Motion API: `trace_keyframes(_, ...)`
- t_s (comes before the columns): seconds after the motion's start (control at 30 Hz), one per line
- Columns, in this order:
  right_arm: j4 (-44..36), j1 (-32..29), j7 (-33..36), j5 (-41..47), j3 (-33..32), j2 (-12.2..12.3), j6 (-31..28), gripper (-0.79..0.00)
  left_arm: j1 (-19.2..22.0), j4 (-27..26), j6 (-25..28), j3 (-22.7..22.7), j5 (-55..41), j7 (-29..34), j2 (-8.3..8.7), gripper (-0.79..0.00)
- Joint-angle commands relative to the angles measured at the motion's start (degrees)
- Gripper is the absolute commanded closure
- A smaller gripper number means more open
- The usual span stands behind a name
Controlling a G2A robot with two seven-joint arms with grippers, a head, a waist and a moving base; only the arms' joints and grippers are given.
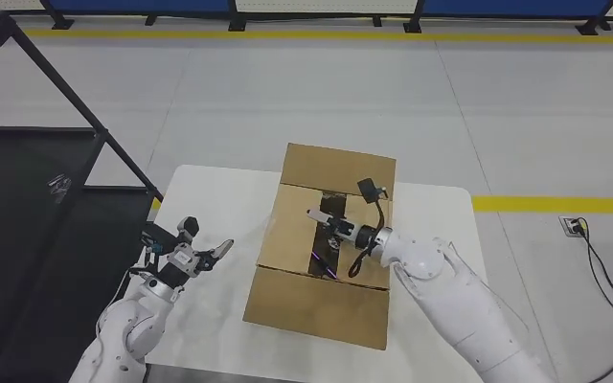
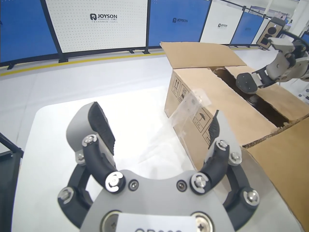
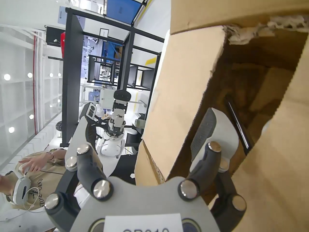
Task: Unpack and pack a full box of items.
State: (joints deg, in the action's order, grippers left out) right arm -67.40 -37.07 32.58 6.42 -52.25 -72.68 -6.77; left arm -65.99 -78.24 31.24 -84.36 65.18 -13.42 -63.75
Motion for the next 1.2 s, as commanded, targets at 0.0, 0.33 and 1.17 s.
trace_keyframes(0.0, 0.55, -0.12, -0.44, 0.15, 0.36, -0.27, 1.04, -0.785, -0.01, -0.09, 0.04, 0.07, 0.05, 0.03, 0.00, -0.785)
trace_keyframes(0.33, 7.90, 2.79, -5.02, 4.73, 4.32, -3.71, 1.55, -0.785, 0.01, -0.02, 0.81, 0.54, -0.18, 0.41, -0.02, -0.785)
trace_keyframes(1.17, 2.90, 3.32, -11.70, 16.06, 4.64, -9.01, -4.03, -0.785, -1.01, -2.92, 5.06, 2.03, 4.19, -1.63, 0.28, -0.785)
